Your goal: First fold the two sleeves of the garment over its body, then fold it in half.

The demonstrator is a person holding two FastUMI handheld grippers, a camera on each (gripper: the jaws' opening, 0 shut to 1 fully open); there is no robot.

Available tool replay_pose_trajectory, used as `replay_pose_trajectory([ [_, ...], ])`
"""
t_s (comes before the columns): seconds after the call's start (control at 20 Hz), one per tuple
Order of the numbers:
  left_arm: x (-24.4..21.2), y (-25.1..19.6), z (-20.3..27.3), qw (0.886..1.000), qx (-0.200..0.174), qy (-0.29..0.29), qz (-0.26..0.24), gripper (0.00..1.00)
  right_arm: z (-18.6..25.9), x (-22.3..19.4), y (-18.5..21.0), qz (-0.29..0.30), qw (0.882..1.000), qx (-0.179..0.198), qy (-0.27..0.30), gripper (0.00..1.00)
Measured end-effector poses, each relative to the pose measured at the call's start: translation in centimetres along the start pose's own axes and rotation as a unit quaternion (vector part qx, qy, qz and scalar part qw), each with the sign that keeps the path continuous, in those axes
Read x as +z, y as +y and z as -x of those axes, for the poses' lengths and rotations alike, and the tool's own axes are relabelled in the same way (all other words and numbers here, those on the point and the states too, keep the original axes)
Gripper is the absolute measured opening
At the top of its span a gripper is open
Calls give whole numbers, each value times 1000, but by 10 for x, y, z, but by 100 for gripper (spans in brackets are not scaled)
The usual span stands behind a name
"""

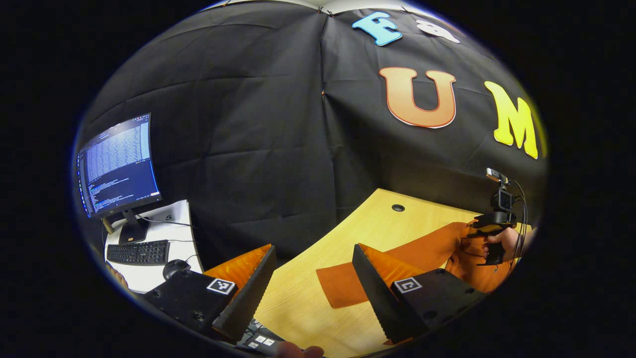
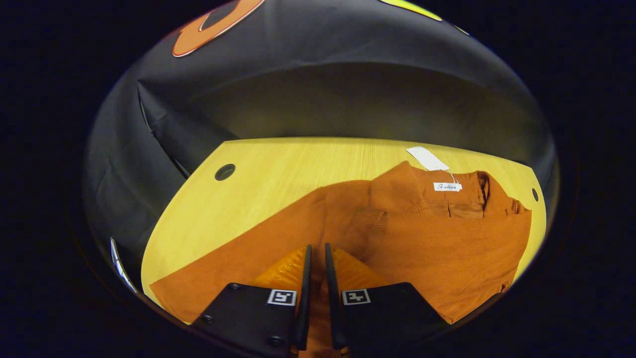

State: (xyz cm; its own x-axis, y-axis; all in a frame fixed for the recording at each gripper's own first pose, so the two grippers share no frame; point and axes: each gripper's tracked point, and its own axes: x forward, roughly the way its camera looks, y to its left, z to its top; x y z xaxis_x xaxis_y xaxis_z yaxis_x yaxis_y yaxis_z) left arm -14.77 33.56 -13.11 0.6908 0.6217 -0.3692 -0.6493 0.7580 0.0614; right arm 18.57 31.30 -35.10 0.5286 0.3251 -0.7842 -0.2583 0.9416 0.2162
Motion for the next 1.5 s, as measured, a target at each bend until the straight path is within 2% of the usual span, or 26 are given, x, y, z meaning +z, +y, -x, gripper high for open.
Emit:
replay_pose_trajectory([
  [0.05,-2,-1,-1,1000,-2,2,-1,99,5,2,5,1,1000,8,-5,24],
  [0.15,-5,-4,-3,1000,-7,3,-5,99,18,8,8,7,1000,18,-16,53],
  [0.25,-10,-6,-9,1000,-9,4,-14,99,36,15,6,14,999,20,-33,73],
  [0.3,-13,-8,-13,1000,-11,5,-15,99,46,19,5,17,999,23,-42,67],
  [0.35,-18,-10,-17,1000,-13,8,-15,100,57,21,2,21,998,25,-49,67],
  [0.4,-24,-11,-21,1000,-14,13,-15,100,70,23,0,26,998,28,-55,73],
  [0.5,-39,-15,-33,999,-21,26,-10,99,98,26,-4,33,996,37,-72,74],
  [0.75,-94,-34,-62,994,-28,107,4,100,171,20,-23,70,991,55,-98,73],
  [0.9,-129,-44,-80,986,-25,163,35,100,213,14,-47,74,989,57,-114,73],
  [1.1,-172,-48,-99,972,-2,226,55,100,262,5,-105,78,988,26,-133,74],
  [1.15,-167,-55,-109,977,-7,208,44,100,270,-2,-125,68,989,11,-133,74],
  [1.25,-170,-57,-107,975,-4,219,28,100,283,-16,-168,48,990,-25,-128,74],
  [1.4,-172,-55,-107,977,9,210,44,99,297,-31,-208,23,991,-61,-121,74],
  [1.5,-169,-60,-108,980,17,189,53,90,307,-35,-221,20,990,-71,-123,74],
])
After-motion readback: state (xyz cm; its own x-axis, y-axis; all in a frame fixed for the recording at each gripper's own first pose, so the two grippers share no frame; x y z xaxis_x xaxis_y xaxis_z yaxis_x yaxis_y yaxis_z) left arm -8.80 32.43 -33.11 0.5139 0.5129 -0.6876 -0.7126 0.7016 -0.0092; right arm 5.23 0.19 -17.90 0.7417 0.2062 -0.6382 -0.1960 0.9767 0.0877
